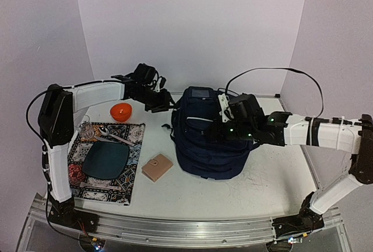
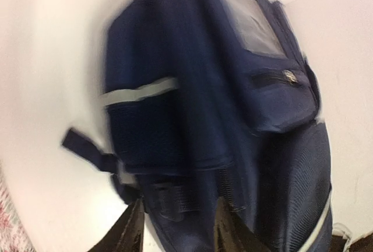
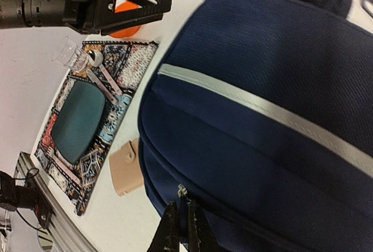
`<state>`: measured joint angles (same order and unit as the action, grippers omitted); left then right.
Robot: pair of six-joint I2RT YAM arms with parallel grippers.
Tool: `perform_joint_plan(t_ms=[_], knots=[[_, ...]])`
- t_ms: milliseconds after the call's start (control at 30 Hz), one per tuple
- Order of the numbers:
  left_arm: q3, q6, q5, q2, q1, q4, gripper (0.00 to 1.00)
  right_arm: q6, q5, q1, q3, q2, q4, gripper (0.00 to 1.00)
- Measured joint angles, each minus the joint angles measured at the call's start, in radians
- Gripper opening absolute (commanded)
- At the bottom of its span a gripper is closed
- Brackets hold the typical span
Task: Pack the student bag
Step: Zip the upper front pocket of the student bag.
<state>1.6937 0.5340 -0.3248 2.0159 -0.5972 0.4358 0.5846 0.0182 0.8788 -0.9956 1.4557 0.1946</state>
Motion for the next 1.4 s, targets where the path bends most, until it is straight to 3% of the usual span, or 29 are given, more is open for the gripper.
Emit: perform_joint_plan(t_ms=[133,300,633,933,1033,1167,1400], knots=[[-0.172,0.118,0.051,-0.114,0.032,-0.052,0.48,0.002,0.011,0.008,-0.065,0.064,0.018,0.0],[-0.364,0.282,0.049,-0.27,-0.024,-0.159,0.49,0.0,0.013,0.01,-0.091,0.092,0.024,0.0],[-0.378,0.459,0.067,-0.264,-0.208,-0.344,0.47,0.0,0.024,0.01,-0.083,0.095,0.037,0.0],[-0.373,0.5,0.07,-0.191,-0.212,-0.367,0.43,-0.003,0.034,0.013,-0.065,0.095,0.05,0.0],[-0.374,0.509,0.08,-0.19,-0.212,-0.372,0.32,-0.006,0.042,0.014,-0.06,0.094,0.057,0.0],[-0.374,0.515,0.085,-0.19,-0.212,-0.374,0.01,-0.009,0.052,0.015,-0.051,0.089,0.065,0.0],[-0.374,0.488,0.083,-0.188,-0.207,-0.376,0.0,-0.029,0.111,0.019,0.02,0.023,0.067,0.0]])
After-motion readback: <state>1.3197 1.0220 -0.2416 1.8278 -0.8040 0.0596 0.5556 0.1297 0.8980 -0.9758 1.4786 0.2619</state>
